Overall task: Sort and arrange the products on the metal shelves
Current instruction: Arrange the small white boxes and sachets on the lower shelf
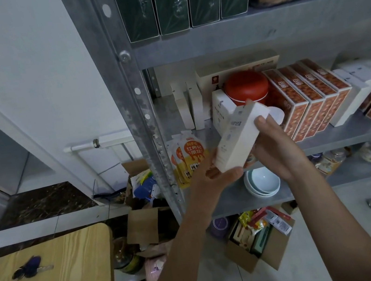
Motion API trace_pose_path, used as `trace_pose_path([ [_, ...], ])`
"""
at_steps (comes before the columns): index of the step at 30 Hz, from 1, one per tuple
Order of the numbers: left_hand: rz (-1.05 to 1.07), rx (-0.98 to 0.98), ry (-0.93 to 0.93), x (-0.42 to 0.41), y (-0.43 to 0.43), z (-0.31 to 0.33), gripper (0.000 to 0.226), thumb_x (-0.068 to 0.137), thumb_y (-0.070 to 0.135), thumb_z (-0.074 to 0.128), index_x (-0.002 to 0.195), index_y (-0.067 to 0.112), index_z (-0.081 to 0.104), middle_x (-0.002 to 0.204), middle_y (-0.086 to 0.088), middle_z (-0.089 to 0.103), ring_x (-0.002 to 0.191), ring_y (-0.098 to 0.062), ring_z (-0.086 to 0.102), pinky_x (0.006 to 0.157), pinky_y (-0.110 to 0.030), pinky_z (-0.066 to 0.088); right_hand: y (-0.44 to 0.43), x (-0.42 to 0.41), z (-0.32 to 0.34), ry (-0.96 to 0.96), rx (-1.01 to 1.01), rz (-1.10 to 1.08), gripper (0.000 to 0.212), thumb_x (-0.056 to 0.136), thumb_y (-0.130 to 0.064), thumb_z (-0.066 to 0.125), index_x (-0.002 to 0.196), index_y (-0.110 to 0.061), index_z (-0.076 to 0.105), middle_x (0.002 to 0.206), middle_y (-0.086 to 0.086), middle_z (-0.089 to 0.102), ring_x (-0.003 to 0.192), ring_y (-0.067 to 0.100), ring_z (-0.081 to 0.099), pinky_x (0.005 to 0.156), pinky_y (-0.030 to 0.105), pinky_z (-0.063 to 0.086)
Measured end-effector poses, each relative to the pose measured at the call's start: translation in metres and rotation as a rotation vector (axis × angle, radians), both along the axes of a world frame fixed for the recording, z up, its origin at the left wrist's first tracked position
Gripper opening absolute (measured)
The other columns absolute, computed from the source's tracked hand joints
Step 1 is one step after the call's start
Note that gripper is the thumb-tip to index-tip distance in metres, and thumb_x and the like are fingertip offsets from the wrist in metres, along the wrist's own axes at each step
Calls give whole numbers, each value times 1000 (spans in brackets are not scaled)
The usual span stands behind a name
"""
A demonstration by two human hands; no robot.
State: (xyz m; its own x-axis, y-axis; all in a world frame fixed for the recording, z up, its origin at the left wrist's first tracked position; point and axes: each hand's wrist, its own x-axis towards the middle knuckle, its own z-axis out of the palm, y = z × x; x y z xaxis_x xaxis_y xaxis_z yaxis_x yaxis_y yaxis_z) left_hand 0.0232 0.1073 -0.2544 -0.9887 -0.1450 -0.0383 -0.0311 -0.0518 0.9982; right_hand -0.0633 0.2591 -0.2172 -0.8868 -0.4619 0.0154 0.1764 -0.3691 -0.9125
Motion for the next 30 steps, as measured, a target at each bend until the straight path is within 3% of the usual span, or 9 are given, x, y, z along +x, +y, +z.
trace_pose_path([
  [2, -67, 118, -36, 4, 5, 0, 64, 65, 47, 76, 122, 26, 59, 120, -1, 67, 114, -20, 63, 96, -33, 53, -1, -1, 1, 27, 42, 0, 77, 74, -44, 80, 141, -25, 45, 133, 11, 55, 125, 27, 54, 97, 44, 50],
  [4, -80, 255, -107, 7, 5, 4, 77, 61, 55, 71, 126, 16, 56, 122, -11, 67, 113, -26, 64, 103, -41, 49, -2, -1, 3, 44, 92, -86, 62, 77, -32, 77, 135, -26, 53, 121, 2, 66, 118, 23, 61, 88, 38, 56],
  [7, -44, 110, -140, 4, 3, 7, 67, 62, 64, 63, 114, 21, 60, 120, -15, 66, 115, -29, 62, 104, -43, 47, -4, -1, 5, 41, 97, -206, 53, 70, -27, 78, 120, -29, 62, 105, -4, 72, 105, 17, 68, 77, 32, 58],
  [10, 106, 22, -3, 0, -1, 4, 20, 86, 43, 66, 102, 32, 61, 105, 5, 70, 110, -20, 65, 91, -32, 54, -6, -1, 4, 70, 154, -347, 44, 70, -18, 81, 110, -30, 65, 100, -6, 72, 97, 14, 70, 71, 29, 59],
  [12, 173, 91, 56, -1, -4, 2, 8, 96, 27, 58, 103, 26, 62, 100, 8, 71, 102, -14, 69, 80, -22, 56, -7, -2, 0, 65, 180, -399, 41, 78, -10, 77, 114, -25, 64, 105, -3, 71, 98, 16, 70, 72, 31, 59],
  [20, 187, 41, 37, -2, -2, 1, 14, 100, 24, 51, 108, 17, 58, 108, 0, 69, 98, -8, 69, 80, -21, 57, -8, -5, -5, 144, 250, -404, 42, 86, -6, 70, 125, -12, 56, 91, -18, 72, 95, 10, 70, 72, 29, 60],
  [24, 212, 72, 17, -2, 1, 2, 11, 100, 24, 50, 103, 21, 60, 106, -3, 70, 100, -16, 70, 83, -29, 58, -8, -8, -7, 144, 255, -379, 39, 87, -5, 68, 123, -15, 58, 106, -6, 71, 100, 12, 68, 75, 30, 60],
  [28, 243, 129, -1, 0, 2, 4, 16, 101, 28, 47, 102, 21, 61, 99, 1, 73, 94, -17, 72, 79, -28, 59, -3, -15, -3, 131, 247, -297, 36, 90, -5, 64, 120, -24, 62, 94, -16, 72, 98, 13, 69, 72, 27, 59],
  [30, 240, 185, -24, 2, 3, 6, 19, 101, 28, 46, 102, 20, 62, 93, 4, 75, 91, -17, 73, 76, -26, 59, 1, -16, -2, 90, 202, -251, 40, 89, -5, 65, 122, -28, 62, 99, -13, 72, 99, 15, 70, 72, 27, 58],
])
